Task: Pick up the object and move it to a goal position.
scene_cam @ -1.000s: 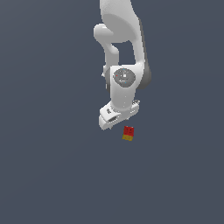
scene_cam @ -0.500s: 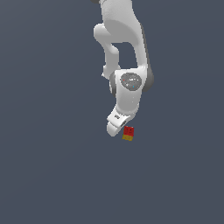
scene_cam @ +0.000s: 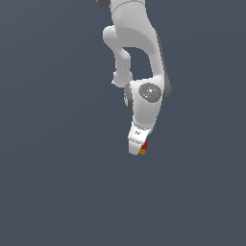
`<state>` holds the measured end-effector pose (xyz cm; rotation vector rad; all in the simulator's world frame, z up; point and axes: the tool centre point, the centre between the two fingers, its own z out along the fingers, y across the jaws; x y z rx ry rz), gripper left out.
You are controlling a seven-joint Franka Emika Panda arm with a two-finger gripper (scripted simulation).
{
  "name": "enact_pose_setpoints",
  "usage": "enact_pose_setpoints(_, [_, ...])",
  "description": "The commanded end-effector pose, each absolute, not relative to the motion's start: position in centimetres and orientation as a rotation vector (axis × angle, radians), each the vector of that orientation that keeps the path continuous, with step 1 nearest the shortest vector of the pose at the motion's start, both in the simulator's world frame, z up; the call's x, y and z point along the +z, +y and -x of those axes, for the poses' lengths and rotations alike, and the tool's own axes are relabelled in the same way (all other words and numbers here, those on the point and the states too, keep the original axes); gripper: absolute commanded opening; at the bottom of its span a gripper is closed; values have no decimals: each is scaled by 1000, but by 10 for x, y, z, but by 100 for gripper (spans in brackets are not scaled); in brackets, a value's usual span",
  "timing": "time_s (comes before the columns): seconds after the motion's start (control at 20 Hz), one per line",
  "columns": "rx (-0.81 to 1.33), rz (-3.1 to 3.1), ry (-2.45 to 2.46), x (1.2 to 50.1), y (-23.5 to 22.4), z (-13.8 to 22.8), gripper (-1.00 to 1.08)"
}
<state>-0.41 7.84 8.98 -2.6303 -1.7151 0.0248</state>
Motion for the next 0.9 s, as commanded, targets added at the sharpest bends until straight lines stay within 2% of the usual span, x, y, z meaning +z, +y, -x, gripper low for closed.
enact_pose_setpoints(0.0, [17,2578,-1793,88,83,3,100])
enact_pose_setpoints(0.85, [1,2471,-1940,78,92,2,100])
